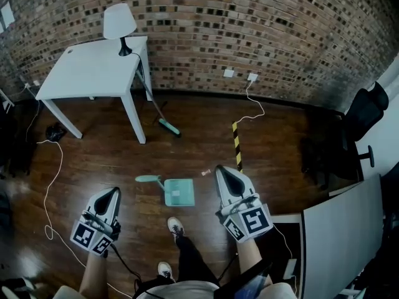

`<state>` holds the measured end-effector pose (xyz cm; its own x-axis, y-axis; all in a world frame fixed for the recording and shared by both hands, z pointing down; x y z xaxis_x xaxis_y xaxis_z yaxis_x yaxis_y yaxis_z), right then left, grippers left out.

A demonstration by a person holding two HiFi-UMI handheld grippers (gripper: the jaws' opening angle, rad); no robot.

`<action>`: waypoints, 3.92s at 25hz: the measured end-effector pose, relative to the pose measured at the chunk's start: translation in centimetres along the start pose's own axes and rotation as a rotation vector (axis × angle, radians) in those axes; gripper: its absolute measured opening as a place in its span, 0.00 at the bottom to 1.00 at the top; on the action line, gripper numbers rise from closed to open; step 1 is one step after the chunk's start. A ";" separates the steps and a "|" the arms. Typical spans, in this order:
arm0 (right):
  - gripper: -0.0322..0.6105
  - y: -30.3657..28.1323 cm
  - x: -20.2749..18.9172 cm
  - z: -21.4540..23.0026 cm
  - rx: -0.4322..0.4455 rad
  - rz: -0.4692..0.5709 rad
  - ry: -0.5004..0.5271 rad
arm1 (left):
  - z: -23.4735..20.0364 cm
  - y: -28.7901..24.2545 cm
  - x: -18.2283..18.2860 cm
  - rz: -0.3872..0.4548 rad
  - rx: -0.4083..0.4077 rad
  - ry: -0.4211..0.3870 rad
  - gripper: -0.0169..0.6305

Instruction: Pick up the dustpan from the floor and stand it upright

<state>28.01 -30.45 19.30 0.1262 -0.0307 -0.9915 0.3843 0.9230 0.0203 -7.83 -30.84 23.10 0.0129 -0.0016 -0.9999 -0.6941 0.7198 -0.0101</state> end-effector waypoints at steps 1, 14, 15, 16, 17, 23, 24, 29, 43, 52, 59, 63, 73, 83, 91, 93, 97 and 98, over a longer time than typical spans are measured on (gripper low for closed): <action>0.02 0.7 0.7 -0.3 -0.009 0.003 0.006 | 0.2 0.3 0.8 0.010 0.003 -0.003 0.03; 0.02 10.2 9.4 -11.7 0.009 0.187 0.045 | 4.0 9.7 8.6 0.170 0.032 -0.077 0.04; 0.02 11.4 9.4 -12.6 0.003 0.189 0.057 | 4.6 10.7 8.8 0.176 0.027 -0.087 0.04; 0.02 12.6 9.2 -13.4 -0.009 0.187 0.063 | 5.1 11.8 8.7 0.178 0.021 -0.094 0.03; 0.02 13.7 9.0 -14.2 -0.026 0.182 0.062 | 5.5 12.9 8.7 0.178 0.015 -0.098 0.03; 0.02 18.6 8.5 -17.4 -0.095 0.125 0.062 | 6.5 18.0 9.2 0.181 0.007 -0.093 0.03; 0.02 19.2 8.5 -17.7 -0.096 0.121 0.074 | 6.9 18.4 9.2 0.171 0.003 -0.101 0.03; 0.02 21.9 9.8 -17.5 -0.096 0.143 0.090 | 9.0 18.8 10.9 0.151 -0.009 -0.144 0.03; 0.02 27.9 9.1 -14.3 -0.086 0.145 0.066 | 16.5 17.6 11.5 0.160 -0.003 -0.156 0.04; 0.02 28.2 8.8 -15.3 -0.084 0.135 0.072 | 16.6 19.0 11.7 0.153 0.013 -0.169 0.04; 0.02 28.9 7.5 -18.3 -0.159 0.108 0.075 | 14.9 21.4 10.5 0.103 -0.027 -0.181 0.04; 0.02 29.8 7.6 -19.1 -0.207 0.112 0.123 | 14.1 21.9 10.1 0.089 -0.058 -0.208 0.04; 0.02 39.0 7.7 -22.5 -0.214 0.134 0.113 | 22.7 28.1 10.5 0.087 -0.102 -0.284 0.04; 0.02 60.7 5.5 -27.9 -0.101 0.138 0.117 | 42.0 41.8 8.1 0.085 -0.023 -0.273 0.04; 0.02 71.9 6.6 -33.0 -0.040 0.131 0.107 | 52.1 50.9 9.8 0.060 -0.012 -0.294 0.04; 0.02 72.8 7.0 -34.1 -0.041 0.138 0.101 | 52.4 52.1 10.7 0.063 -0.010 -0.298 0.04; 0.02 74.2 7.5 -36.3 -0.043 0.155 0.085 | 52.9 54.2 11.5 0.072 -0.007 -0.292 0.04; 0.02 74.4 7.6 -36.7 -0.042 0.158 0.081 | 52.9 54.5 11.6 0.073 -0.010 -0.292 0.04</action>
<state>23.99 52.11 8.61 0.1070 0.1455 -0.9836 0.3268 0.9291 0.1730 -7.47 45.07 11.35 0.1682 0.2513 -0.9532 -0.7082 0.7034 0.0605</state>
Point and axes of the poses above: the fingertips, and each gripper's own axes: y backward along the fingers, z to its right, x out of its top, the point moved 7 cm from there along y, backward along the fingers, and after that the axes turned 5 degrees about -y, right-handed, at the moved point
